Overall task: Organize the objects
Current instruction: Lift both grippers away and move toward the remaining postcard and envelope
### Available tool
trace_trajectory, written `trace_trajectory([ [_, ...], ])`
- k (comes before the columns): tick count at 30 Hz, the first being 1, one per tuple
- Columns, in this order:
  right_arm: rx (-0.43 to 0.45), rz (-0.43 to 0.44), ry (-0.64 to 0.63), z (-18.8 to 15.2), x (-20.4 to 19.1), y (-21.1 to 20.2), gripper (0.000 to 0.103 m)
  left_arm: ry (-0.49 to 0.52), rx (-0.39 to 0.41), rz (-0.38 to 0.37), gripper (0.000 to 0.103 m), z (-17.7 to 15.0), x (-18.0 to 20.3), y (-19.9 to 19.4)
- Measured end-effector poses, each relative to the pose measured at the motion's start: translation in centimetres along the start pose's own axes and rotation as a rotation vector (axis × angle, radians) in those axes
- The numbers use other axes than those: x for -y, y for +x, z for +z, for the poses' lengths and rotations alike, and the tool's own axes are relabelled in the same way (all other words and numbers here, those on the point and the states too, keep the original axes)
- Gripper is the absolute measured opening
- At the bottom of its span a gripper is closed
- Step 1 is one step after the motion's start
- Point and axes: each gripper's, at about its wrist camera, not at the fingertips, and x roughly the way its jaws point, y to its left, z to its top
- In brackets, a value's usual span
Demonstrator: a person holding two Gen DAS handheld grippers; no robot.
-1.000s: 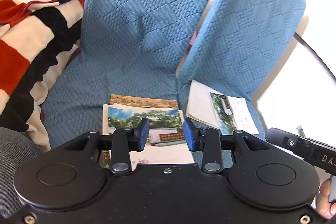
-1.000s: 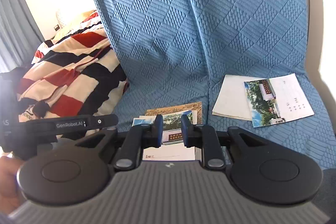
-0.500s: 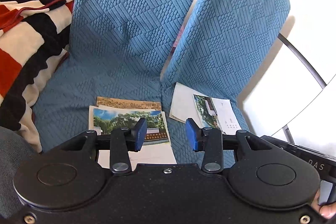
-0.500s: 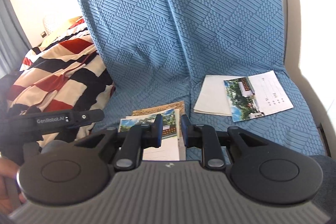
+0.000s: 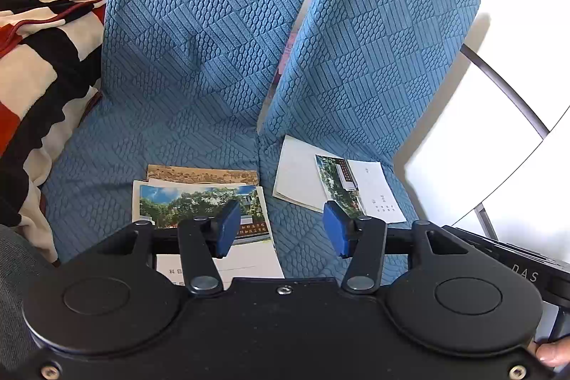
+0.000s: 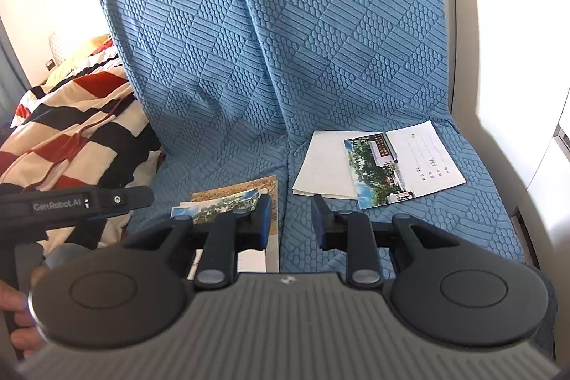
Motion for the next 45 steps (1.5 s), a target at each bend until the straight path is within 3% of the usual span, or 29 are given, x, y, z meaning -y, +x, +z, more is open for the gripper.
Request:
trace_trajectory([
  [11, 0.008, -0.035, 0.022, -0.5, 2.4, -0.3, 0.028, 0.026, -0.004, -0.018, 0.06, -0.2, 2.1, 1.1],
  [32, -0.006, -0.155, 0.084, -4.1, 9.2, 0.0, 0.029, 0.089, -0.046, -0.074, 0.066, -2.7, 8.7, 5.9],
  [34, -0.009, -0.161, 0.101, -4.6, 10.0, 0.3, 0.034, 0.087, -0.053, -0.072, 0.066, -3.0, 9.1, 6.7],
  [36, 0.002, -0.16, 0.117, -5.1, 10.9, 0.6, 0.047, 0.086, -0.062, -0.072, 0.066, -3.2, 9.4, 7.5],
  [38, 0.018, -0.176, 0.115, -5.5, 11.6, 0.9, 0.052, 0.09, -0.07, -0.07, 0.066, -3.2, 10.0, 8.3],
  [45, 0.021, -0.233, 0.132, -5.5, 13.7, 3.2, 0.054, 0.109, -0.075, -0.079, 0.066, -2.8, 12.2, 11.1],
])
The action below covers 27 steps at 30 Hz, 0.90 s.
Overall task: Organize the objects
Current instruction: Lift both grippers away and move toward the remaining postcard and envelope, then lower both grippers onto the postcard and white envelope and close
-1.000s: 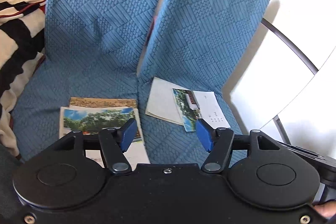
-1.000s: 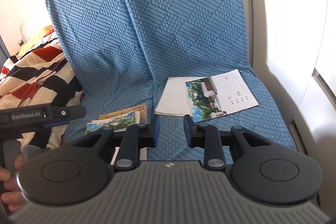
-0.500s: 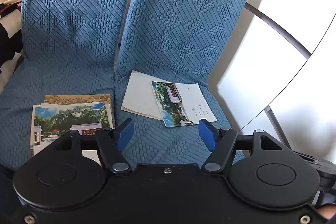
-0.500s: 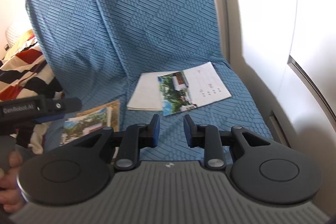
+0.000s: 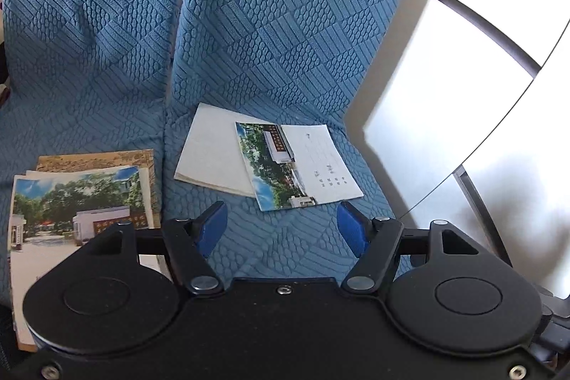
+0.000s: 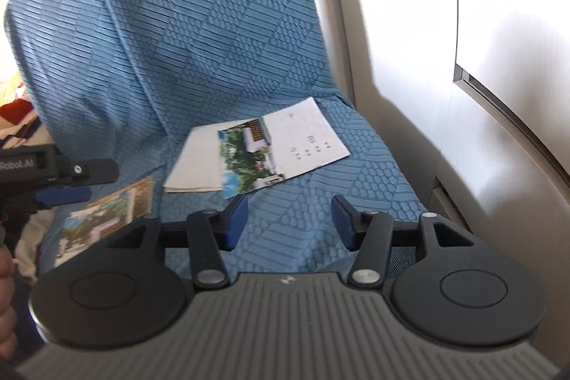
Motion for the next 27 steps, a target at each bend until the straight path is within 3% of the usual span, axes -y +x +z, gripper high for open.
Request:
trace_trajectory([
  [7, -0.017, 0.012, 0.038, 0.2, 0.7, 2.4, 0.054, 0.004, 0.0, 0.019, 0.065, 0.6, -0.2, 2.3],
  [20, -0.022, -0.048, 0.116, 0.6, 2.7, 9.3, 0.054, -0.098, -0.116, -0.013, 0.063, 0.6, -1.7, 9.6],
  [23, -0.019, -0.04, 0.134, 0.5, 3.0, 11.1, 0.054, -0.155, -0.147, -0.057, 0.061, 0.3, -2.3, 11.6],
  [27, -0.027, 0.017, 0.146, 0.8, 3.3, 13.6, 0.053, -0.197, -0.177, -0.057, 0.057, 0.0, -2.8, 14.2],
])
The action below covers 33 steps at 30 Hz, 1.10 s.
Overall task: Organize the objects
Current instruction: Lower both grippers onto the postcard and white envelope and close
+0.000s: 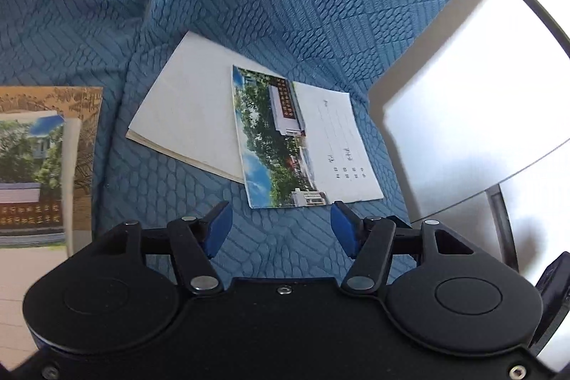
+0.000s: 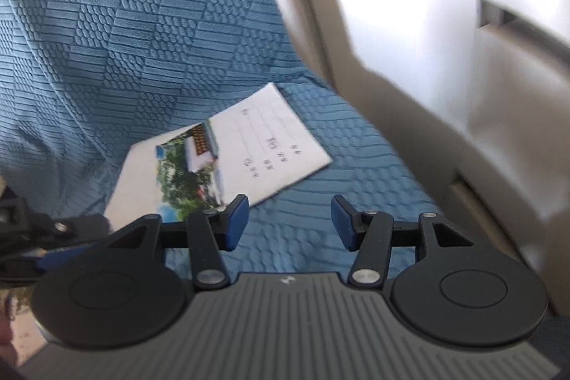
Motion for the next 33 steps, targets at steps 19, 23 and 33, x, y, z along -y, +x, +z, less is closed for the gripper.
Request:
trace_trajectory([
  [19, 0.004, -0.025, -0.19, 0.0, -1.6, 5.5, 0.026, -0.07, -0.072, -0.002, 0.036, 0.1, -0.9, 7.2],
  [23, 0.008, -0.02, -0.169, -0.4, -2.1, 5.2, 0.026, -0.082, -0.079, -0.043, 0.036, 0.2, -0.7, 7.5],
  [33, -0.03, 0.22, 0.177, 0.3, 1.1, 5.1, 0.028, -0.201, -0.054, -0.192, 0.036, 1.5, -1.5, 6.8],
])
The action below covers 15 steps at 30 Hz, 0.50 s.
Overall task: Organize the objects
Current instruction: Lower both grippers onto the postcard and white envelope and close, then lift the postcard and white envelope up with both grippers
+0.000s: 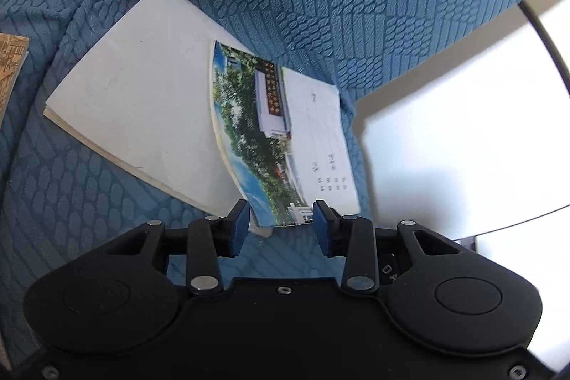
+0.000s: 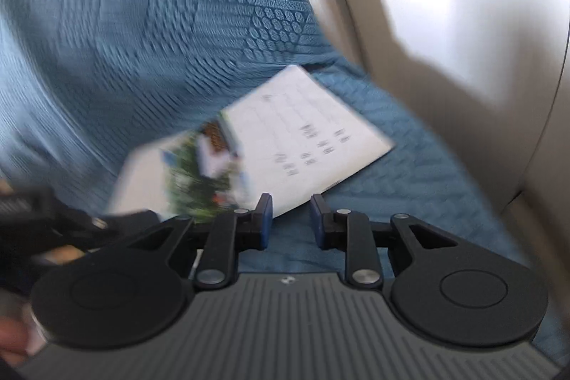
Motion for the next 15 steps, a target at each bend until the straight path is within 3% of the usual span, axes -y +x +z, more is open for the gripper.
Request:
trace_trajectory([
  [2, -0.013, 0.103, 0.109, 0.1, 1.0, -0.1, 0.03, -0.02, 0.01, -0.04, 0.036, 0.4, 0.1, -0.3],
  [8, -0.062, 0.317, 0.375, -0.7, 3.1, 0.7, 0.048, -0.058, 0.038, -0.093, 0.036, 0.9, 0.5, -0.6],
  [14, -0.039, 0.324, 0.513, -0.8, 4.4, 1.2, 0.047, -0.064, 0.034, -0.1, 0.036, 0.6, 0.4, -0.5],
  [15, -0.038, 0.315, 0.524, -0.8, 4.5, 1.3, 0.043, -0.068, 0.031, -0.105, 0.036, 0.5, 0.3, -0.5],
])
